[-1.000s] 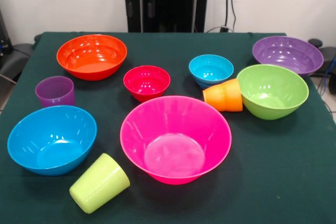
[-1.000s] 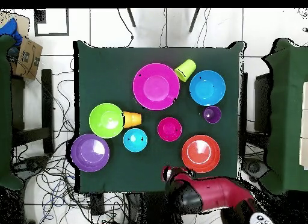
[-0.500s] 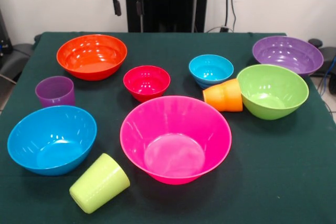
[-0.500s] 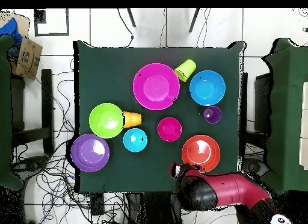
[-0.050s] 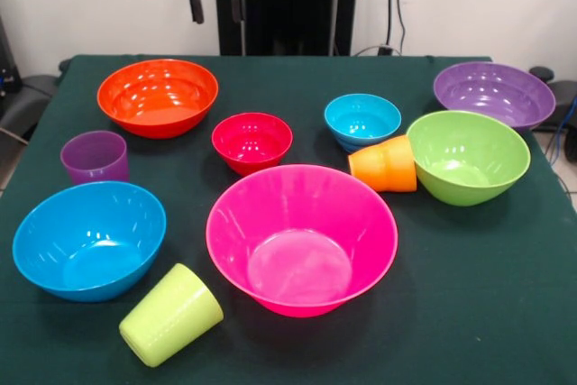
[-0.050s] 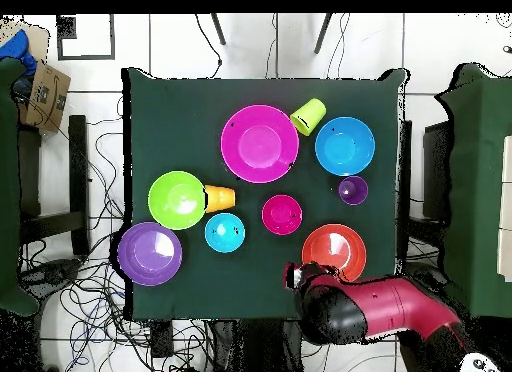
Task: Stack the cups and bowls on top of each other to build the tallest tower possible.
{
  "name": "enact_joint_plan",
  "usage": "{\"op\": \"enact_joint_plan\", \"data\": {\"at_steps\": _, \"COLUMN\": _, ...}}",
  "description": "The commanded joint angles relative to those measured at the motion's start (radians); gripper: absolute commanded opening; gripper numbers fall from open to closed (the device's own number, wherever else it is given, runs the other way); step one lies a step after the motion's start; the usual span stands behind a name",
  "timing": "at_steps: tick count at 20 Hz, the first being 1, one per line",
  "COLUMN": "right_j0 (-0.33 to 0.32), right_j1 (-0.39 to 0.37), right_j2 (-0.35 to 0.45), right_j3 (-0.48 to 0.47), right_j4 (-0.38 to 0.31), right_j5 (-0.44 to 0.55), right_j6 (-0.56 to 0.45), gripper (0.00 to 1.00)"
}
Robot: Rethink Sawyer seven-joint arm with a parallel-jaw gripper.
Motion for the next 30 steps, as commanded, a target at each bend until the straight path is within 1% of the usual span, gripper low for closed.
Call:
{"op": "enact_joint_plan", "data": {"at_steps": 1, "right_j0": 0.006, "right_j1": 0.008, "right_j2": 0.135, "right_j3": 0.016, "right_j4": -0.013, "right_j5": 0.120, "right_j6": -0.264, "gripper": 1.00}}
{"op": "enact_joint_plan", "data": {"at_steps": 2, "right_j0": 0.008, "right_j1": 0.010, "right_j2": 0.141, "right_j3": 0.009, "right_j4": -0.013, "right_j5": 0.128, "right_j6": -0.263, "gripper": 1.00}}
{"op": "enact_joint_plan", "data": {"at_steps": 5, "right_j0": 0.027, "right_j1": 0.031, "right_j2": 0.149, "right_j3": -0.012, "right_j4": -0.044, "right_j5": 0.138, "right_j6": -0.265, "gripper": 1.00}}
{"op": "enact_joint_plan", "data": {"at_steps": 6, "right_j0": 0.029, "right_j1": 0.046, "right_j2": 0.158, "right_j3": -0.018, "right_j4": -0.057, "right_j5": 0.153, "right_j6": -0.287, "gripper": 1.00}}
{"op": "enact_joint_plan", "data": {"at_steps": 8, "right_j0": 0.017, "right_j1": 0.081, "right_j2": 0.204, "right_j3": -0.028, "right_j4": -0.075, "right_j5": 0.185, "right_j6": -0.371, "gripper": 1.00}}
{"op": "enact_joint_plan", "data": {"at_steps": 11, "right_j0": 0.014, "right_j1": 0.084, "right_j2": 0.234, "right_j3": -0.022, "right_j4": -0.093, "right_j5": 0.179, "right_j6": -0.386, "gripper": 1.00}}
{"op": "enact_joint_plan", "data": {"at_steps": 15, "right_j0": -0.003, "right_j1": 0.085, "right_j2": 0.274, "right_j3": -0.017, "right_j4": -0.095, "right_j5": 0.206, "right_j6": -0.421, "gripper": 1.00}}
{"op": "enact_joint_plan", "data": {"at_steps": 20, "right_j0": -0.001, "right_j1": 0.105, "right_j2": 0.294, "right_j3": -0.020, "right_j4": -0.116, "right_j5": 0.223, "right_j6": -0.445, "gripper": 1.00}}
{"op": "enact_joint_plan", "data": {"at_steps": 26, "right_j0": -0.022, "right_j1": 0.097, "right_j2": 0.320, "right_j3": -0.016, "right_j4": -0.108, "right_j5": 0.234, "right_j6": -0.471, "gripper": 1.00}}
{"op": "enact_joint_plan", "data": {"at_steps": 30, "right_j0": -0.042, "right_j1": 0.072, "right_j2": 0.353, "right_j3": -0.016, "right_j4": -0.068, "right_j5": 0.266, "right_j6": -0.494, "gripper": 1.00}}
